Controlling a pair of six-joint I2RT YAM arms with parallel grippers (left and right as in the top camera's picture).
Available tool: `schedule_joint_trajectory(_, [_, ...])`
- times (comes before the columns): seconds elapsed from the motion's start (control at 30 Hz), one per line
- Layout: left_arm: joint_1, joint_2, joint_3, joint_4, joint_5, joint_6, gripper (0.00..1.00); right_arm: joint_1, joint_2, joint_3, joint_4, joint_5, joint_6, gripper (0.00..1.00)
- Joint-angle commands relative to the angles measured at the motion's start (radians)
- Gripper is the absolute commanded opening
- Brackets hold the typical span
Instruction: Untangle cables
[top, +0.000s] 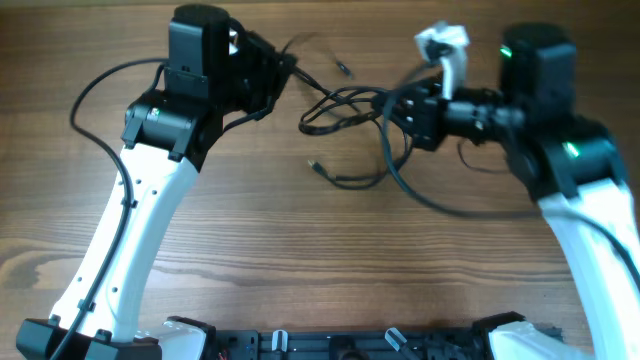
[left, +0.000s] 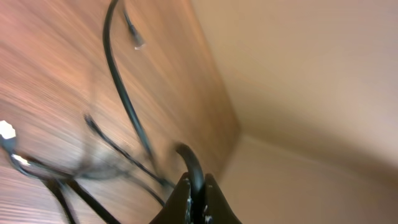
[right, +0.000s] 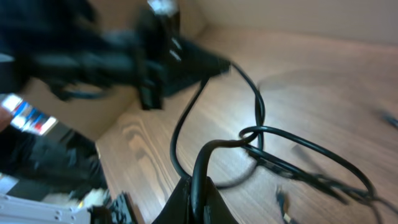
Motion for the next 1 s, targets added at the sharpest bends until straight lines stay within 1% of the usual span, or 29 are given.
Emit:
schedule_joint_trajectory(0.0, [0.004,0.003,0.008,-0.074,-0.264,0.051,0.04,-0.005,-0.095,0.016,-0.008,0.124,0.122,0.04])
schedule_joint_trajectory(0.13, [0.004,0.003,0.008,-0.143,-0.315,0.052,0.05,-0.005,-0.148,0.016,-0.070,0.290,0.202,0.04])
schedule_joint_trajectory(0.2, [0.004,0.003,0.008,-0.173,-0.338,0.079,0.04,-0.005,-0.156,0.016,-0.112,0.386,0.249,0.04])
schedule_joint_trajectory(0.23, [0.004,0.003,0.008,-0.177,-0.340,0.118,0.04,-0.005,-0.156,0.016,-0.133,0.441,0.272,0.04])
schedule_joint_trajectory(0.3, [0.004,0.003,0.008,-0.182,-0.340,0.268,0.04,-0.005,-0.154,0.016,-0.156,0.525,0.309,0.04])
schedule_joint_trajectory(0.37, [0.004,0.003,0.008,-0.192,-0.341,0.385,0.04,-0.008,-0.154,0.016,-0.156,0.584,0.327,0.04])
schedule_joint_trajectory(0.43, [0.004,0.003,0.008,-0.210,-0.352,0.482,0.04,-0.033,-0.154,0.016,-0.154,0.651,0.358,0.04])
schedule_joint_trajectory(0.47, [0.004,0.003,0.008,-0.221,-0.375,0.503,0.04,-0.055,-0.154,0.016,-0.157,0.677,0.380,0.04])
schedule_joint_trajectory(0.53, [0.004,0.003,0.008,-0.230,-0.401,0.526,0.04,-0.103,-0.154,0.016,-0.158,0.689,0.397,0.04])
schedule_joint_trajectory(0.67, [0.004,0.003,0.008,-0.231,-0.458,0.526,0.04,-0.253,-0.154,0.016,-0.165,0.691,0.416,0.04])
schedule_joint_trajectory(0.73, [0.004,0.003,0.008,-0.231,-0.465,0.526,0.10,-0.327,-0.154,0.016,-0.175,0.683,0.420,0.04])
schedule_joint_trajectory(0.77, [0.004,0.003,0.008,-0.231,-0.464,0.526,0.11,-0.360,-0.154,0.016,-0.182,0.671,0.419,0.04])
schedule_joint_trajectory(0.87, [0.004,0.003,0.008,-0.236,-0.462,0.526,0.17,-0.455,-0.153,0.016,-0.200,0.587,0.394,0.04])
schedule_joint_trajectory(0.93, [0.004,0.003,0.008,-0.237,-0.444,0.526,0.17,-0.484,-0.147,0.016,-0.200,0.495,0.336,0.04])
schedule_joint_trajectory(0.97, [0.004,0.003,0.008,-0.236,-0.423,0.526,0.16,-0.485,-0.140,0.016,-0.201,0.447,0.298,0.04])
